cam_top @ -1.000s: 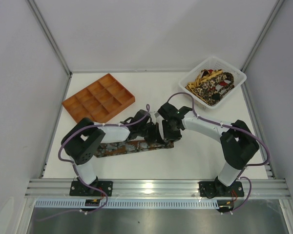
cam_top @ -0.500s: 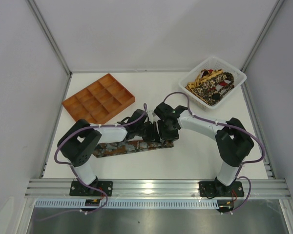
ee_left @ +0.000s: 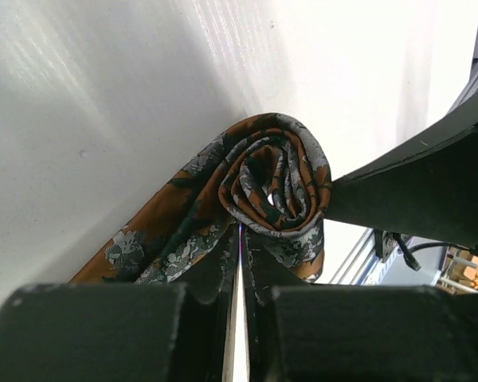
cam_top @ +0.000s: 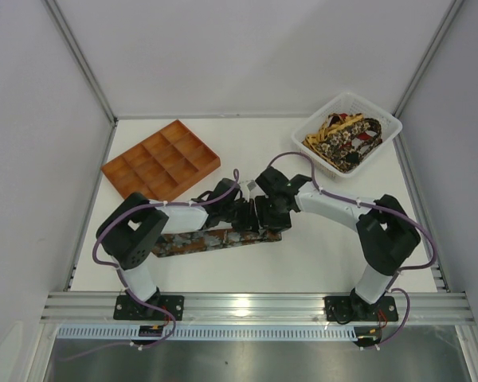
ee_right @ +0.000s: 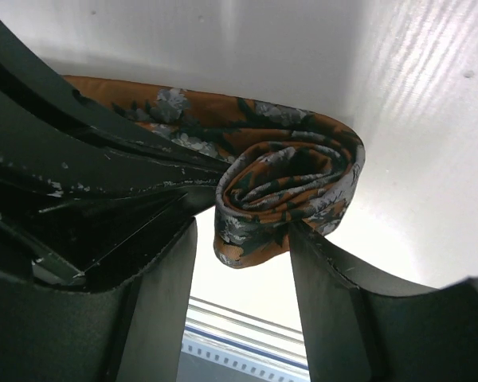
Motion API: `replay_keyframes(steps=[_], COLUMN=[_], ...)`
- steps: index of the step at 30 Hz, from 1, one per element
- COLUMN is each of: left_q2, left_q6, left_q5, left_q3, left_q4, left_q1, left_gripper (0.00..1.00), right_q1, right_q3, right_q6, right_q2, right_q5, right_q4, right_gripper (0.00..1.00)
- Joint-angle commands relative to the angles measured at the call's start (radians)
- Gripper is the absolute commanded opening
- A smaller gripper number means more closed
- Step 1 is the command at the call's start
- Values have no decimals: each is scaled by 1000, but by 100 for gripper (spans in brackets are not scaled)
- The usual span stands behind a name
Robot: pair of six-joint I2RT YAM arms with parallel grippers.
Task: Roll the ties
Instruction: Roll the tie
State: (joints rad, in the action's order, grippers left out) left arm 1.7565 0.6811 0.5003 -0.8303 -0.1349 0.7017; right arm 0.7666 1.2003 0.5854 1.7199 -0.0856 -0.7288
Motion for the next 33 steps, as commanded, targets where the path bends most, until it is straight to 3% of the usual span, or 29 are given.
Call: replay_keyframes(steps=[1,8,23,29,33], left_q2=[1,0,-170,-229,-200], left_q6=[6,0,-120,-121,-109], left_q5=[15,9,-174,-138,-99], left_q3=[-1,8,39,23,2], left_q4=[-34,-28,170,196,178], left_q1=[-7,-7,-11,-14,-16], left_gripper=[8,8,11,11,9], right_q1=[-26,-90,-164,-193,-207], right_q3=[-47,-160,-260,-298,-314], right_q6=[7,45,67,96,116], right_q2=[-52,-83,-54,-45,-46], right_q5=[-118,-278,-368,-422,-440], right_q4=[120,275,433,494,517], right_gripper=[56,53,49,46,38])
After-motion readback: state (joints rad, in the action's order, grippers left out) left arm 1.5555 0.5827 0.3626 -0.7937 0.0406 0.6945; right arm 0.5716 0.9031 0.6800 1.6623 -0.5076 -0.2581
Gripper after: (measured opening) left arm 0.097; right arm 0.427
